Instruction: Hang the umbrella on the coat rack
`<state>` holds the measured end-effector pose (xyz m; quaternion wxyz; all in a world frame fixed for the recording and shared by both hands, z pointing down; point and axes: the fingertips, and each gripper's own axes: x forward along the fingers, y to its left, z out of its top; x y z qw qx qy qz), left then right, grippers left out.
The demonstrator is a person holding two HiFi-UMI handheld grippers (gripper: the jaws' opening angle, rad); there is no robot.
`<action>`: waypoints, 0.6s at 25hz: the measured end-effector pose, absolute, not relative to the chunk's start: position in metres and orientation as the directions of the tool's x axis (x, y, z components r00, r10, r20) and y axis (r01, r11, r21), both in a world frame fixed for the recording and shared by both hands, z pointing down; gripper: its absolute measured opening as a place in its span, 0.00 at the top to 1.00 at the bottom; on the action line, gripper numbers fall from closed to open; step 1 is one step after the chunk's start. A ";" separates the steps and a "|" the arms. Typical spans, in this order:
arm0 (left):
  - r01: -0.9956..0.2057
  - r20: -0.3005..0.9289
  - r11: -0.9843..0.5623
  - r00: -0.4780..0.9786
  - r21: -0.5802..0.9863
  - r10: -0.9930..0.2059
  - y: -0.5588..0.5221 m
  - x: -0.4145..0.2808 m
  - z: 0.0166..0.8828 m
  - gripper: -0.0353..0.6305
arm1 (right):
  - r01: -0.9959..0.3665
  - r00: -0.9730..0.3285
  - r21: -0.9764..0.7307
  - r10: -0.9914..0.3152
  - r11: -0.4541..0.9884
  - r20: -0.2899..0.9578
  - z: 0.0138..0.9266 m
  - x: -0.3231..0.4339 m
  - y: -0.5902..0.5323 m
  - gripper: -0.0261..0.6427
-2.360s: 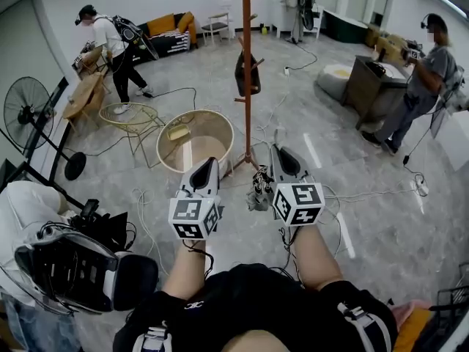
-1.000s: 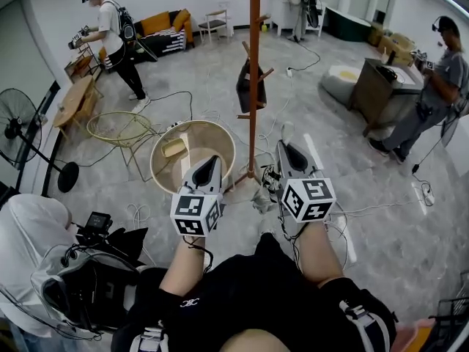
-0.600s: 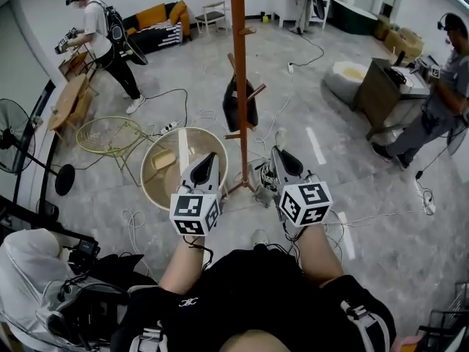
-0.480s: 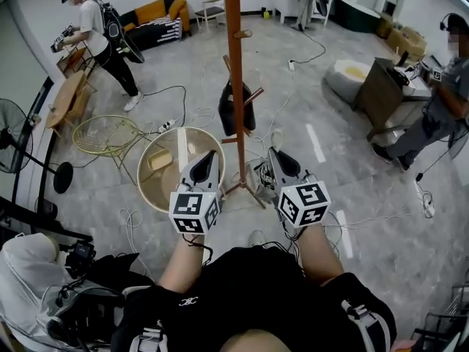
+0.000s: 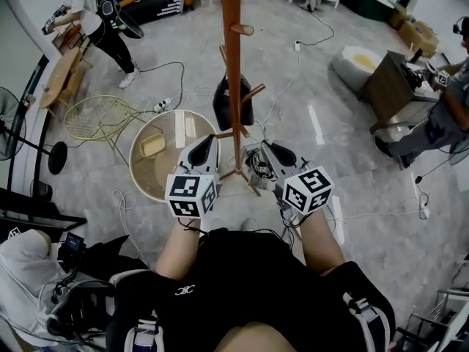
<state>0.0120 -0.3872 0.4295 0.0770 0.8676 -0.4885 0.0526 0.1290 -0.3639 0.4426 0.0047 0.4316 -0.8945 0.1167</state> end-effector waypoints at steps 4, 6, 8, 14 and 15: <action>-0.852 0.190 -0.519 0.523 0.077 -0.831 -0.405 0.010 0.435 0.92 | -0.698 -0.704 -0.296 -0.700 0.652 0.120 0.465 0.115 -0.379 0.94; -0.854 0.199 -0.514 0.518 0.076 -0.832 -0.416 0.000 0.426 0.92 | -0.669 -0.729 -0.340 -0.673 0.661 0.127 0.465 0.104 -0.389 0.94; -0.861 0.202 -0.503 0.508 0.081 -0.837 -0.424 -0.015 0.408 0.92 | -0.644 -0.747 -0.389 -0.651 0.659 0.135 0.458 0.090 -0.399 0.94; -0.881 0.220 -0.465 0.472 0.088 -0.854 -0.433 -0.029 0.422 0.92 | -0.564 -0.799 -0.517 -0.583 0.644 0.145 0.499 0.082 -0.411 0.94; -0.884 0.221 -0.458 0.466 0.091 -0.857 -0.433 -0.032 0.426 0.92 | -0.552 -0.805 -0.536 -0.575 0.639 0.143 0.507 0.080 -0.412 0.94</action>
